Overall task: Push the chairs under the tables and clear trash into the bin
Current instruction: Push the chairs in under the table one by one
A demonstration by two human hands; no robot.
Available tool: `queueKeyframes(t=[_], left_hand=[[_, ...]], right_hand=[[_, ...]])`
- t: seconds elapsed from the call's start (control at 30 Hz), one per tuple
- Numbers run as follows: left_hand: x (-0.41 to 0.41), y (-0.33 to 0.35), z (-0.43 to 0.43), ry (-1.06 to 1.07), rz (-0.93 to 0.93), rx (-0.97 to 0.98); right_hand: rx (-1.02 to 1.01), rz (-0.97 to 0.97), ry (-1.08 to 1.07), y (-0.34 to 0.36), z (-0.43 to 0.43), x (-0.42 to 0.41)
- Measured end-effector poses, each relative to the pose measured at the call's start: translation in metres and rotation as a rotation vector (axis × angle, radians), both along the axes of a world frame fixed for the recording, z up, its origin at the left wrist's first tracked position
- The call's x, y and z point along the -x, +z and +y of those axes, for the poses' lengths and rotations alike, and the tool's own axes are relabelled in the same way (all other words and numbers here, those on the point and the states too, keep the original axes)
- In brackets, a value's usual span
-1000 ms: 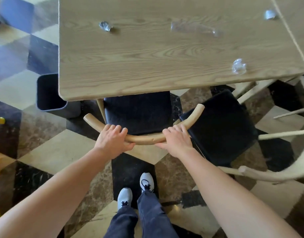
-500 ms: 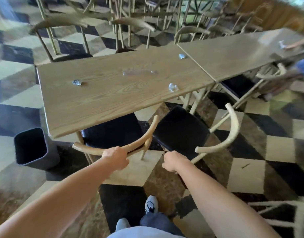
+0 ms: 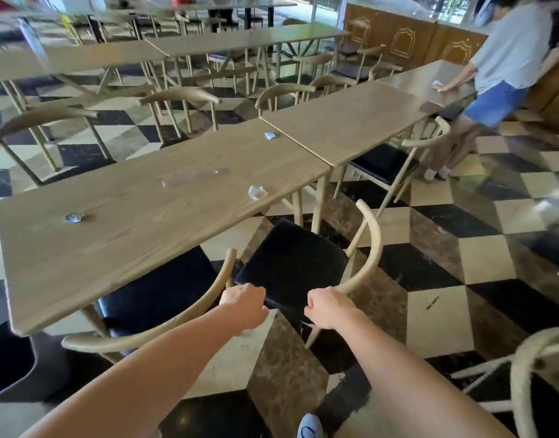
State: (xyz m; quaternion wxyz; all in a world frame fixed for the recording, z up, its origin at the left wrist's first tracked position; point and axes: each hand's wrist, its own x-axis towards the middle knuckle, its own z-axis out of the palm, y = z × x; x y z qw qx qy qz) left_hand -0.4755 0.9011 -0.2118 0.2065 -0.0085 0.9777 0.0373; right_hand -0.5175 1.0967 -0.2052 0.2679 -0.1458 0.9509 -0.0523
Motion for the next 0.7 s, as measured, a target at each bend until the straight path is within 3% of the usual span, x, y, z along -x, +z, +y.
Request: queueKeyframes(t=[0.4,0.7], left_hand=[[0.079,-0.025,0.159,-0.048,0.013,-0.093],[0.119,-0.066,0.166,-0.028,0.001,-0.103]], right_hand=[[-0.053,-0.007,-0.108,-0.021,0.168,0.094],[-0.034,-0.048,-0.067,-0.054,0.176,0.149]])
